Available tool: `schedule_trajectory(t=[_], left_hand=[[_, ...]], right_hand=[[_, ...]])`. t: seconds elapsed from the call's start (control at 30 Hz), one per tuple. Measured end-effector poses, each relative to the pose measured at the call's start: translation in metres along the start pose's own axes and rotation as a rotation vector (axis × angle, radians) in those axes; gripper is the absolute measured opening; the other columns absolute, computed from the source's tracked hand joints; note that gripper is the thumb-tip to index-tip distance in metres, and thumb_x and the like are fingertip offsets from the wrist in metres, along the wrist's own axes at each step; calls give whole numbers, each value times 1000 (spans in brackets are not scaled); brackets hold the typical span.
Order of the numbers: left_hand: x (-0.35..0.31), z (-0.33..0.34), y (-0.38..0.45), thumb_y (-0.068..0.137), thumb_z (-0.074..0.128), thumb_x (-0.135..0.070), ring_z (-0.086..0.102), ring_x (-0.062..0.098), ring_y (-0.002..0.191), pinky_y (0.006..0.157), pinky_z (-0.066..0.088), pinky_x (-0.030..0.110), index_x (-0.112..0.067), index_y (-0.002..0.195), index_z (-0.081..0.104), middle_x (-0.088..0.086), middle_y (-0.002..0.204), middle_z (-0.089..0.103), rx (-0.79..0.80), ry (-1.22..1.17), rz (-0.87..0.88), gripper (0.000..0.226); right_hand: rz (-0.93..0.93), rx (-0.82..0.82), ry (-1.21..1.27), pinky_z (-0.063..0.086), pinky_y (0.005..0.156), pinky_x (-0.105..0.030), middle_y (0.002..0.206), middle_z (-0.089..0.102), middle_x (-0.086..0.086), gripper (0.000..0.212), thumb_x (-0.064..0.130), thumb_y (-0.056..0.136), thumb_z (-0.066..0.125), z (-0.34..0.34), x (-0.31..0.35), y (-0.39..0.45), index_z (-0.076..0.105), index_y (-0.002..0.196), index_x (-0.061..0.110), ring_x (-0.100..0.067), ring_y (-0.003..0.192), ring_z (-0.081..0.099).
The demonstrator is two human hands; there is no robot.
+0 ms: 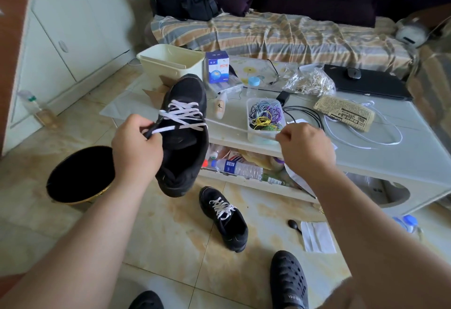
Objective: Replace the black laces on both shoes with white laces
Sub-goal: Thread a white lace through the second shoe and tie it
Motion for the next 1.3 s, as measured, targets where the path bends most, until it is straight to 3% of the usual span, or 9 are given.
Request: schedule_trajectory(t=[0.2,0.33,0.53,0.63,0.77,0.9,1.0,1.17,1.3], left_hand=[[-19,9,-19,85,63,-7,59,25,80,70,41,31,-23,92,62,-9,81,64,62,-48,44,17],[-30,16,-34,86,63,-5,56,15,76,62,36,15,-19,94,63,-10,84,63,123,-59,143,16],[-30,16,-39,87,65,-5,57,17,78,64,34,20,-15,98,67,-15,84,57,156,-31,162,15],[-23,14,-29,87,64,-8,59,14,78,66,39,15,-21,97,68,-11,86,66,162,-31,117,17],[-21,9,-21,86,63,-12,62,19,88,78,51,35,-30,95,68,-15,85,68,161,-51,43,21],[-24,15,-28,88,66,-16,63,6,83,67,42,16,-31,99,70,-15,89,69,224,-69,-14,18],[-29,16,-34,89,68,-16,61,0,80,66,43,18,-29,102,74,-19,83,63,241,-64,-25,19],[-29,15,-35,88,68,-19,60,-6,81,66,44,16,-30,104,74,-18,83,67,245,-76,-31,20],[-34,16,-38,89,69,-18,60,-7,84,70,48,19,-28,102,75,-18,82,66,240,-110,-28,17]], right_hand=[[-237,-14,340,43,87,-26,129,65,10,26,33,100,63,14,35,-20,74,124,30,-14,108,63],[-222,113,447,37,80,-23,116,70,18,25,32,104,56,21,50,-27,68,126,35,-6,96,59],[-241,163,390,40,61,-23,68,64,22,11,31,103,58,25,42,-26,67,96,31,4,65,55],[-174,124,344,48,62,-29,68,68,12,19,26,98,56,15,35,-19,65,82,22,-9,64,60],[-45,132,346,45,64,-33,74,68,0,24,37,100,57,0,23,-11,71,89,20,-26,78,62],[0,151,257,38,77,-36,100,63,-6,39,57,100,47,-2,26,-11,59,115,24,-29,95,57],[92,171,261,36,82,-37,107,52,-8,28,43,96,46,-10,26,-12,51,115,23,-30,97,52],[44,216,229,51,79,-39,90,66,-9,18,24,91,42,-26,28,-12,56,100,18,-31,93,60],[-79,197,355,40,55,-26,76,63,7,25,15,93,45,-25,38,-17,67,95,27,-13,68,58]])
Point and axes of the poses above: each hand's wrist, its own y-axis towards the middle knuckle, its own z-axis out of the palm, x = y × z, the point moved 1 cm from there along y, towards the middle knuckle
